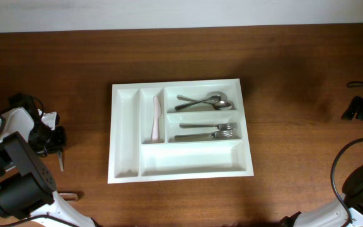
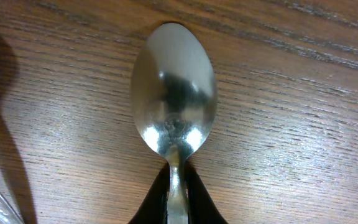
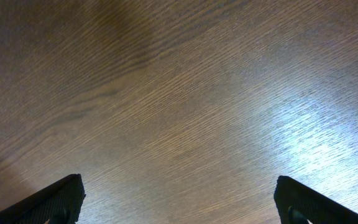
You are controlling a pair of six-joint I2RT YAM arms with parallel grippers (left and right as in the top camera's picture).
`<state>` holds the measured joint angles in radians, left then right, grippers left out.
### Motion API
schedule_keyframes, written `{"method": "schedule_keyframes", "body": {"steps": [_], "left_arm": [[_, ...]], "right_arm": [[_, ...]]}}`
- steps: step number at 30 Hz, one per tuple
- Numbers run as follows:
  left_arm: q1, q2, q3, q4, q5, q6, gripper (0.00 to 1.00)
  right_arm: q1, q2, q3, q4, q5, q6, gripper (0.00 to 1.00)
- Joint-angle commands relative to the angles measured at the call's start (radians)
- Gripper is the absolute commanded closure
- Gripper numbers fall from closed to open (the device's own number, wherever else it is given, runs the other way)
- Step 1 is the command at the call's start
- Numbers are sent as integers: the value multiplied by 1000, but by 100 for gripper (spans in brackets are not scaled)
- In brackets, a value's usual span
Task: Pack container
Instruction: 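Lower the left gripper and grasp a metal spoon, then carry the spoon into the tray's left compartment and release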
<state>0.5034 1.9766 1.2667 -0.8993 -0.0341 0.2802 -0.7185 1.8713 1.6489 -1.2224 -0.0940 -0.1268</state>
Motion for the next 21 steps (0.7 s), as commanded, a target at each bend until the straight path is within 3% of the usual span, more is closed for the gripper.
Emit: {"method": "schedule_keyframes", "body": {"steps": [1, 12, 21], "left_arm": [[1, 7, -22, 11, 12, 0, 96], [0, 7, 72, -61, 43, -7, 98], [-56, 7, 333, -251, 154, -7, 95]], "right_arm": [[-3, 3, -2, 1, 2, 8, 1], [-3, 3, -2, 1, 2, 8, 1], [-3, 3, -2, 1, 1, 8, 1]]}}
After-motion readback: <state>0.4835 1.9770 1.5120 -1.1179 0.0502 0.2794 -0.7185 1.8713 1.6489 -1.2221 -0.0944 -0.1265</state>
